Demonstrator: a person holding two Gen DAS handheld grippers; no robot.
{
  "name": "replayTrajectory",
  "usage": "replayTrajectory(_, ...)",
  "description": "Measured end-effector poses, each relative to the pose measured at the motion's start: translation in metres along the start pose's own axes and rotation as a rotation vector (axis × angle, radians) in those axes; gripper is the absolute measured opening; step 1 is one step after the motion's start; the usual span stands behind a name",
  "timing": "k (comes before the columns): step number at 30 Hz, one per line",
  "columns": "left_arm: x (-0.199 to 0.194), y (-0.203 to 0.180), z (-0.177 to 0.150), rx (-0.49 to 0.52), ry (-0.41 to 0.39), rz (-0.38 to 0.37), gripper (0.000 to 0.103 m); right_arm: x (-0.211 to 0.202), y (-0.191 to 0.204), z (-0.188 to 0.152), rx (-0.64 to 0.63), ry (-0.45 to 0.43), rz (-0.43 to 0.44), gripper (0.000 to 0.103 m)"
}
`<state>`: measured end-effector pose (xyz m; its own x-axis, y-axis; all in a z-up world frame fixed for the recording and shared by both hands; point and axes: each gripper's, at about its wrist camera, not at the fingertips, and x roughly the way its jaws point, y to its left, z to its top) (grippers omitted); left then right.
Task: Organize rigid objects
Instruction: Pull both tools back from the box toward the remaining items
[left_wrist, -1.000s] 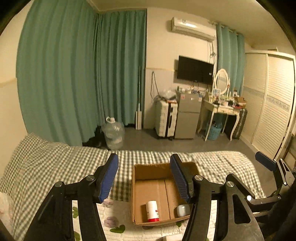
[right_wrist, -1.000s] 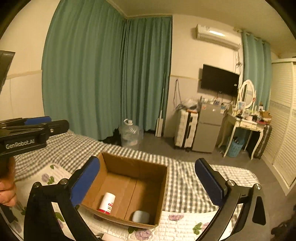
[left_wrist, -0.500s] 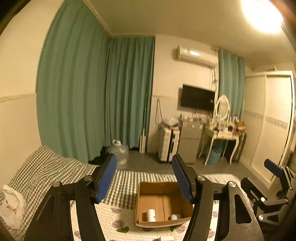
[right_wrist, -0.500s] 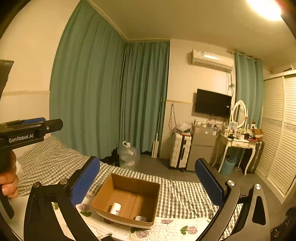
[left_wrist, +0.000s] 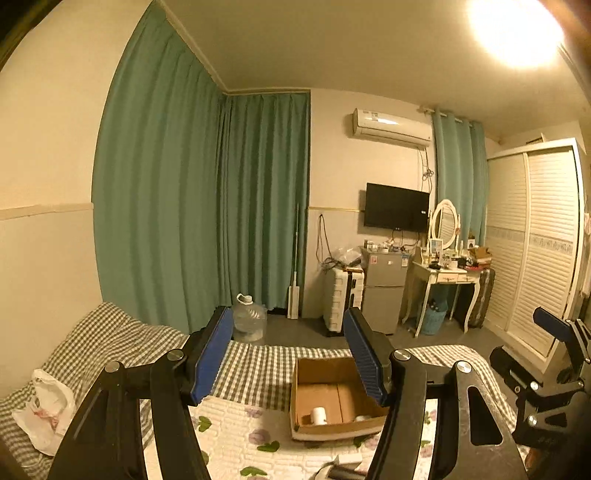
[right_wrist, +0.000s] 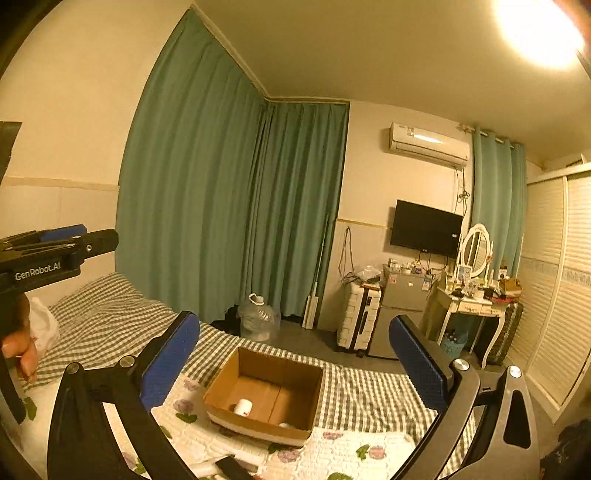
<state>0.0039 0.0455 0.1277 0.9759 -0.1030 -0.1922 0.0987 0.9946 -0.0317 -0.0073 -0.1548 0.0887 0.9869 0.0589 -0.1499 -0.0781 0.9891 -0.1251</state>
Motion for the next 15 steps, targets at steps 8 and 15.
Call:
replayTrajectory(8, -0.002, -0.002, -0.029, 0.022, 0.096, -0.096, 0.065, -0.016, -0.015, -0.024, 0.109, 0.033, 0.02, 0.103)
replayTrajectory(15, 0.013, -0.016, -0.061, 0.099, 0.143, -0.1, 0.065, -0.012, -0.017, -0.047, 0.092, 0.086, 0.011, 0.103)
